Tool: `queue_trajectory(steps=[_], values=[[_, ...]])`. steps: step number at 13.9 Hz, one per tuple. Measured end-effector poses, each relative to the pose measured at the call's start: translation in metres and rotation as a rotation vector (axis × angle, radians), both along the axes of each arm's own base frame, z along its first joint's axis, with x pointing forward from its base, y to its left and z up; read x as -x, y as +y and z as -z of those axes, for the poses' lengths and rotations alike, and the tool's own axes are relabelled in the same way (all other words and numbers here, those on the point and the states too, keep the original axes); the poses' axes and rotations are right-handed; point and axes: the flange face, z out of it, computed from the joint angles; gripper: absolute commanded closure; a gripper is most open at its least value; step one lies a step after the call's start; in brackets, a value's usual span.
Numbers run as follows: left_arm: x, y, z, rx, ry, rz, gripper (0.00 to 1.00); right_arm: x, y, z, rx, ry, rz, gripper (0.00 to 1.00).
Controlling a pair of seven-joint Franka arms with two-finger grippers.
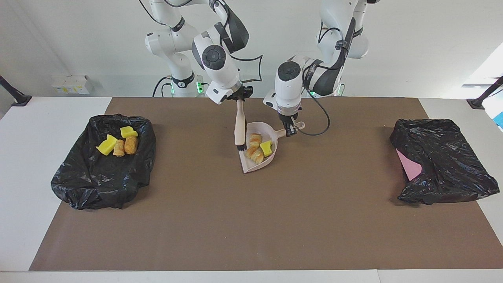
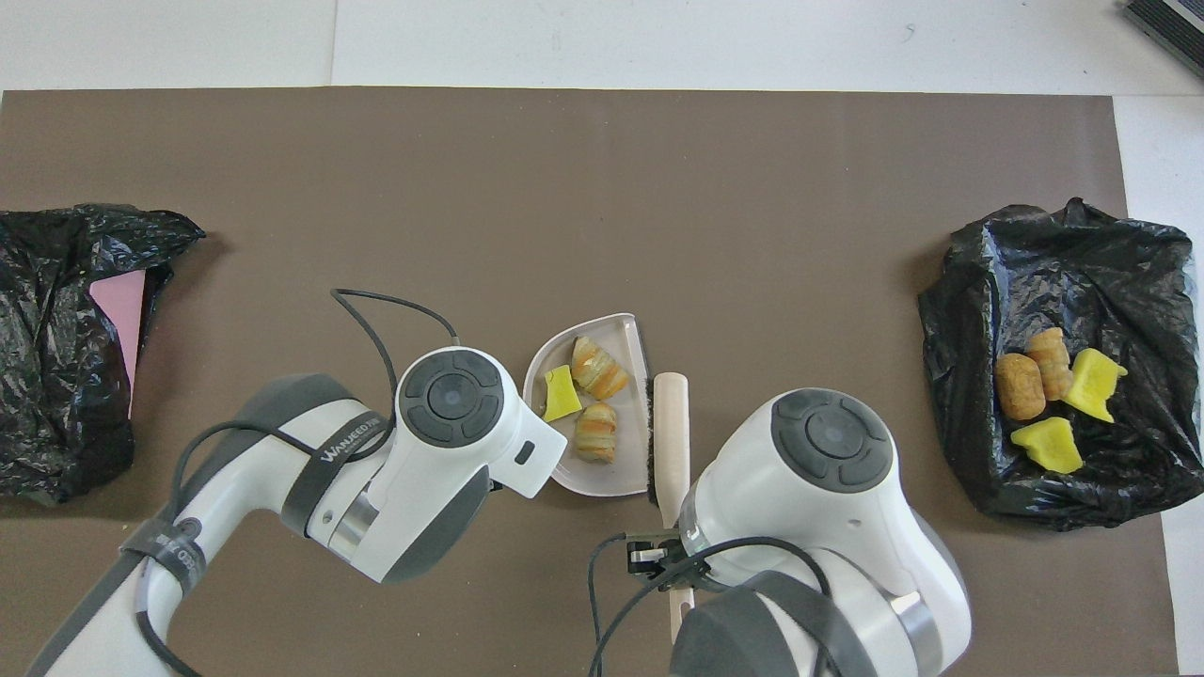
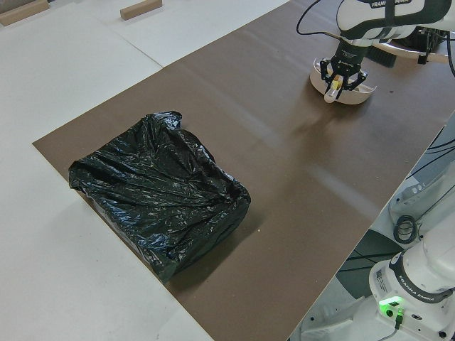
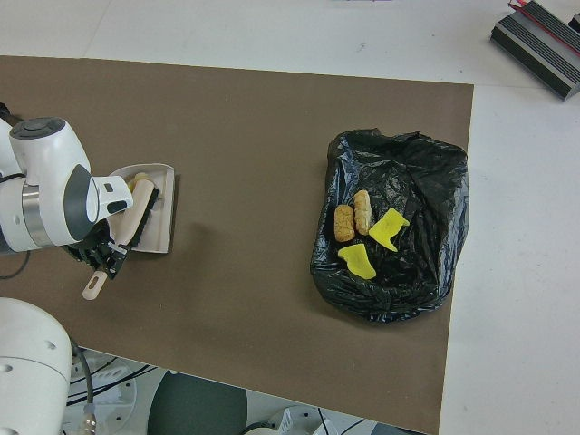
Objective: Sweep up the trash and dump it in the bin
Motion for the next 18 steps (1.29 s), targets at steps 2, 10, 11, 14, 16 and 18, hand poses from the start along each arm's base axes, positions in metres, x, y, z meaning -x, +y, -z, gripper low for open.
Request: queue_trajectory(steps=[2, 10, 11, 14, 16, 18], values=[[-0.022, 0.024, -0.01, 0.015, -0.013, 0.016, 1.0, 0.02, 0.021, -0.002, 0.051, -0.044, 0.012, 1.0], [-0.102, 0.16, -0.091, 0.023, 0.003, 0.069, 1.0, 0.097, 0.089, 0.026, 0.093, -0.09, -0.009, 1.0], [-0.107, 0.183, -0.099, 0.022, 0.015, 0.062, 1.0, 0.107, 0.096, 0.038, 0.099, -0.089, -0.019, 1.0], [-0.119, 0.256, -0.118, 0.026, 0.04, 0.065, 1.0, 0.136, 0.113, 0.08, 0.131, -0.073, -0.042, 1.0], [-0.122, 0.308, -0.129, 0.033, 0.052, 0.084, 1.0, 0.146, 0.117, 0.105, 0.154, -0.053, -0.06, 1.0], [-0.121, 0.367, -0.136, 0.042, 0.052, 0.11, 1.0, 0.153, 0.113, 0.119, 0.177, -0.037, -0.069, 1.0]])
